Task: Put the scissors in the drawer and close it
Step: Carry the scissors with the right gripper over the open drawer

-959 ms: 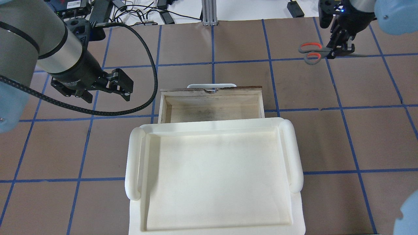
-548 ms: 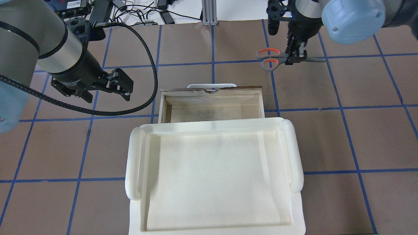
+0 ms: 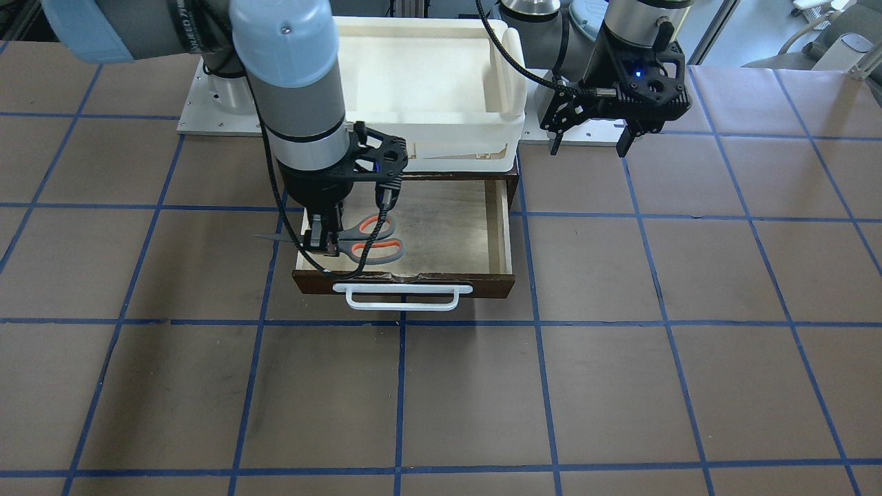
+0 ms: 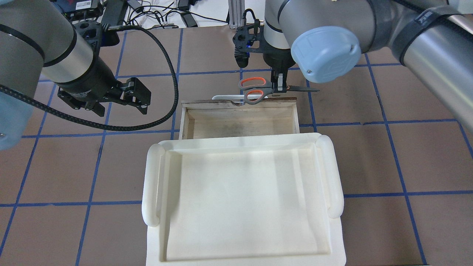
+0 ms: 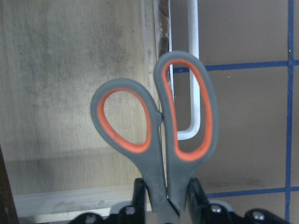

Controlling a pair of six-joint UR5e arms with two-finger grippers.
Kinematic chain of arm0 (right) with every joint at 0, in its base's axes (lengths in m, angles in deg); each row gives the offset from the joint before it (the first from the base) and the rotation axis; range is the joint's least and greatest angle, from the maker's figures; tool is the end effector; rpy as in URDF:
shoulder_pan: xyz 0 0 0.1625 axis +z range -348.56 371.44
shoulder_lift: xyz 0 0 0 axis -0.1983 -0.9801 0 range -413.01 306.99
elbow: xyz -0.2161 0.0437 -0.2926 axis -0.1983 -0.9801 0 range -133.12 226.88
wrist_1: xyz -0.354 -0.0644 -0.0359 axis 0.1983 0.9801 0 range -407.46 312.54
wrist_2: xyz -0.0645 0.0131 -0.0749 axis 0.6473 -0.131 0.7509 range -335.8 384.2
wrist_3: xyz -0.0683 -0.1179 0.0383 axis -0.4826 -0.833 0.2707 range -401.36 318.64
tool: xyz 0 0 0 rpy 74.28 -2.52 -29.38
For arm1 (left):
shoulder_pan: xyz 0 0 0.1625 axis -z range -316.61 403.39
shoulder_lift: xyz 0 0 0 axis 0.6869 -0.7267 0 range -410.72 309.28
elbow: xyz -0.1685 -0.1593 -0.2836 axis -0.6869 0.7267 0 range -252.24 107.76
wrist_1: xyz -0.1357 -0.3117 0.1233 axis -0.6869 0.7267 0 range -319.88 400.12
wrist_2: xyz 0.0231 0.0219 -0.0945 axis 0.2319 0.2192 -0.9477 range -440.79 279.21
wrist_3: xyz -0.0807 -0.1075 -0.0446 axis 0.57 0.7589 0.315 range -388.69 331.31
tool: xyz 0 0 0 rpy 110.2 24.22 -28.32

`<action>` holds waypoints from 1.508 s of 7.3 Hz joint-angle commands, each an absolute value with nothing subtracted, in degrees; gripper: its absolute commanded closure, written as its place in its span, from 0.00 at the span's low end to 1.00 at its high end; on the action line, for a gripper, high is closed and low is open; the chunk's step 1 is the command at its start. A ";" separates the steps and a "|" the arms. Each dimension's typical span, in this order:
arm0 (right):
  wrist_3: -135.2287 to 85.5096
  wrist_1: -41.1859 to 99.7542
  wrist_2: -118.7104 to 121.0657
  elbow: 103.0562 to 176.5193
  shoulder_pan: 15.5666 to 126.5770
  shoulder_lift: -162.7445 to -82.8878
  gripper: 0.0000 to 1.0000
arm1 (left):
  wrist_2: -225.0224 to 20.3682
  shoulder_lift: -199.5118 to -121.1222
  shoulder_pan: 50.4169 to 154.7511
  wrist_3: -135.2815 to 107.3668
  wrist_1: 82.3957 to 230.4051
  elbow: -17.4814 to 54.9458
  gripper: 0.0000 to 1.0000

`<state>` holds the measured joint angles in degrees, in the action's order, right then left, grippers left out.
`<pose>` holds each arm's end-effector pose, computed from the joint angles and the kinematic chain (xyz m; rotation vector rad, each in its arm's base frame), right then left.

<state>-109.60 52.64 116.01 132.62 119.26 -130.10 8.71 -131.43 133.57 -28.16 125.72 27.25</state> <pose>0.2810 -0.4531 0.3301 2.1165 -2.2680 0.0146 -0.1358 -0.3864 0.3889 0.0091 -3.1303 0.1147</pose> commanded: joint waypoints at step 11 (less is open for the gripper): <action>-101.83 52.03 115.52 133.63 126.66 -123.59 1.00 | 8.68 -131.58 133.56 -28.16 125.64 27.17 0.00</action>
<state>-101.89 51.96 115.53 133.60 126.66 -123.84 8.74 -131.54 133.56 -28.16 125.65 27.17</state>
